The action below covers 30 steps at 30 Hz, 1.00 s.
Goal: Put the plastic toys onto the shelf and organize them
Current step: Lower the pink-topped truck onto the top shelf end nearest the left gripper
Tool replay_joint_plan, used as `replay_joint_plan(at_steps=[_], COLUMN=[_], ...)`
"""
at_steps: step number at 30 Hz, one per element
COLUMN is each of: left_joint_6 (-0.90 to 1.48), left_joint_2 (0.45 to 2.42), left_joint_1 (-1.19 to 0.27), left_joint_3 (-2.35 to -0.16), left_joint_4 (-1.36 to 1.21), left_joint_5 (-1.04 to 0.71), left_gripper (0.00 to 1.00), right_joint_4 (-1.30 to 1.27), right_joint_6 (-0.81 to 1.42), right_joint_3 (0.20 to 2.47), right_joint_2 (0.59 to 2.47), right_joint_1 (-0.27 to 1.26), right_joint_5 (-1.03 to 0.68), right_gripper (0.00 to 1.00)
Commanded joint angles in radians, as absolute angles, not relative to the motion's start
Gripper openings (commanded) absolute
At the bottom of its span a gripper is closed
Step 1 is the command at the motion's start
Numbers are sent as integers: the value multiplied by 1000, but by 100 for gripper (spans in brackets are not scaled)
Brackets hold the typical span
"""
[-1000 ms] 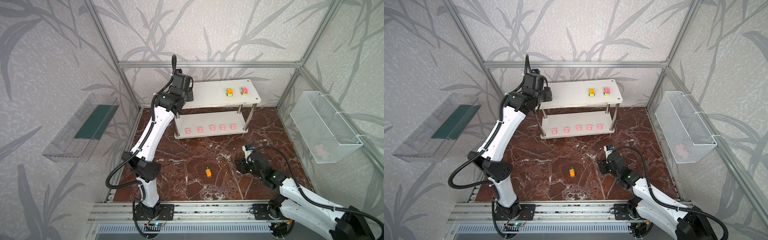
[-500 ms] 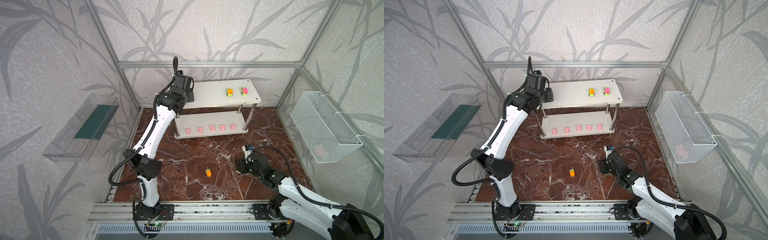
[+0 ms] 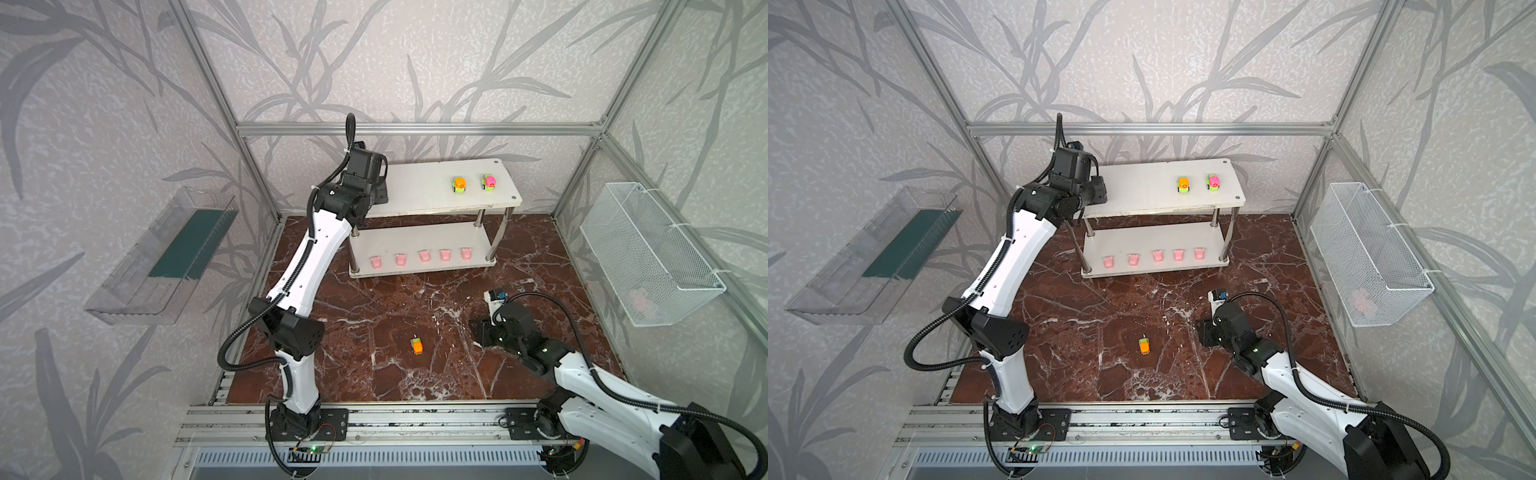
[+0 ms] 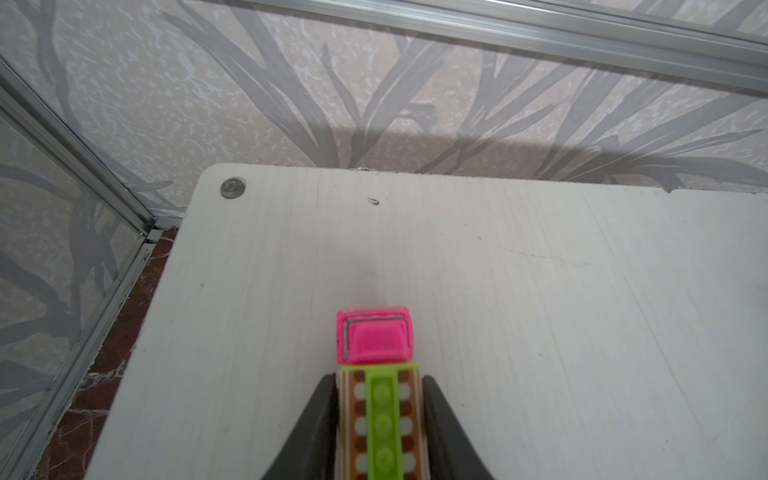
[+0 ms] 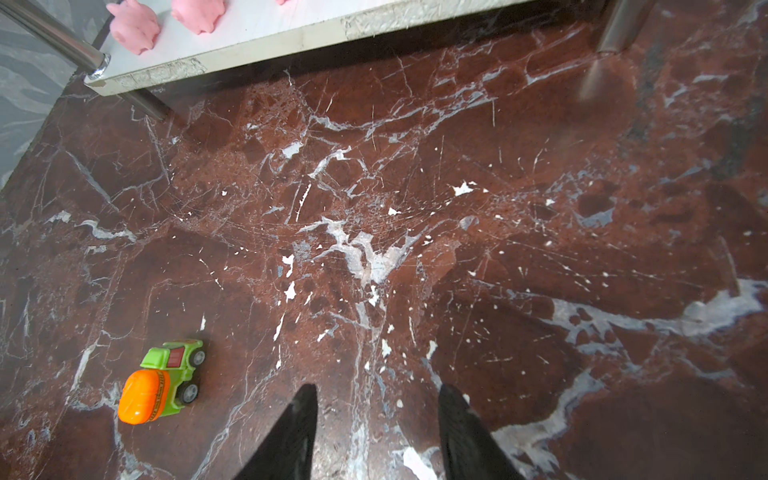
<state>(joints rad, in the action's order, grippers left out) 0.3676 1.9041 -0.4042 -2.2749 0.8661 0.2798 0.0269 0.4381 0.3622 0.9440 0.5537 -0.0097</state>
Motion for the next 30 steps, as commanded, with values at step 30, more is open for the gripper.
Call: replay_joint_plan(at_steps=[30], left_joint_6=[370], left_joint_2=[1473], left_joint_1=[-452], left_joint_3=[-2057], left_joint_4=[760], left_joint_5=[263], left_gripper=[58], right_joint_4=[-23], right_joint_6=[442], right_joint_3=[374], right_joint_2=[1013], right_joint_1=[537], right_joint_5=[-50], right_gripper=[48])
